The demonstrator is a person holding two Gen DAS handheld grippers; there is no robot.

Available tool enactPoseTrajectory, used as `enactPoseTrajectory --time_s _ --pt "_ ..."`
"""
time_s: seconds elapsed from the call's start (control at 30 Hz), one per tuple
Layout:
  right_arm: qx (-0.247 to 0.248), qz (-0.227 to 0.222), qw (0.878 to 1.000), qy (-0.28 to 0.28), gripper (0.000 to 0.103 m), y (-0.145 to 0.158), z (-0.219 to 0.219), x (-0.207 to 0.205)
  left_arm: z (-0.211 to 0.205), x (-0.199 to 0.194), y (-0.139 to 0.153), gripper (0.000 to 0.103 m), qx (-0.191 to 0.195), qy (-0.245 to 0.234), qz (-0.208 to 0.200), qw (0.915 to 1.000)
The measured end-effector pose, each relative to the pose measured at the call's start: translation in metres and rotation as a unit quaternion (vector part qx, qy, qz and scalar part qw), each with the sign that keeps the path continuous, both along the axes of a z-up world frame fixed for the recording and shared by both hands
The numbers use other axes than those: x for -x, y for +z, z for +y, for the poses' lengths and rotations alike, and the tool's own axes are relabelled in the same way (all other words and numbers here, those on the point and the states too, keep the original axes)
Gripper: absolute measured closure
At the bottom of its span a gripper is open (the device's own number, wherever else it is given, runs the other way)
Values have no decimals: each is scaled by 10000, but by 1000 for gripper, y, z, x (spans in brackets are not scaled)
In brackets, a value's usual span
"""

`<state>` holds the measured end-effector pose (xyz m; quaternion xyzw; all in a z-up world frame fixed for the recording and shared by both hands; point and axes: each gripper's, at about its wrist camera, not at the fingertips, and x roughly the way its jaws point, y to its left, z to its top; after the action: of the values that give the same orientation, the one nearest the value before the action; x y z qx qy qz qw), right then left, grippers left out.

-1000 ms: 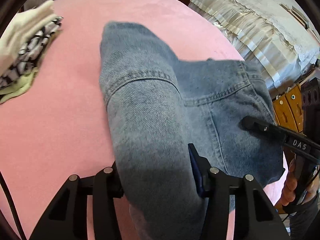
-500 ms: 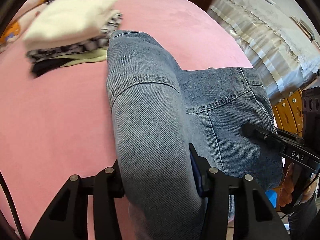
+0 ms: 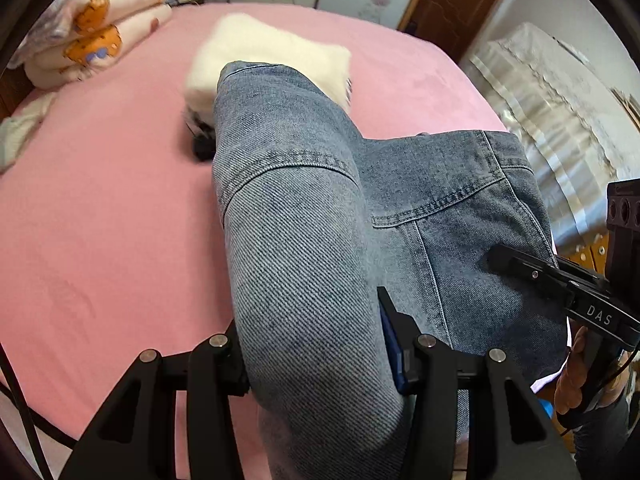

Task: Fold large clothes
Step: 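Carry the held jacket onto the clothes stack with the right tool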

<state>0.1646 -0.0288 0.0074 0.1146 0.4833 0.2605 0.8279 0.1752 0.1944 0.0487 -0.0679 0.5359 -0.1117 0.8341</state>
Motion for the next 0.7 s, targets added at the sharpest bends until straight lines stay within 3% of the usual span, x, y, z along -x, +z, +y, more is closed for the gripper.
enactPoseTrajectory --time_s 0.23,0.43,0.57,0.7 --pt "-127 -479 9988 12 84 44 39 -82 28 -84 42 55 -79 43 -499 9987" --pt "-324 -788 9960 -278 84 58 43 -184 29 -213 55 55 -154 -153 -902 9957" --pt "-441 -946 9933 -496 84 48 48 -262 33 -305 38 55 -204 -262 -1001 9944" --pt "-626 -807 9926 -657 83 10 49 -329 40 -371 -10 55 -311 -228 -894 9953"
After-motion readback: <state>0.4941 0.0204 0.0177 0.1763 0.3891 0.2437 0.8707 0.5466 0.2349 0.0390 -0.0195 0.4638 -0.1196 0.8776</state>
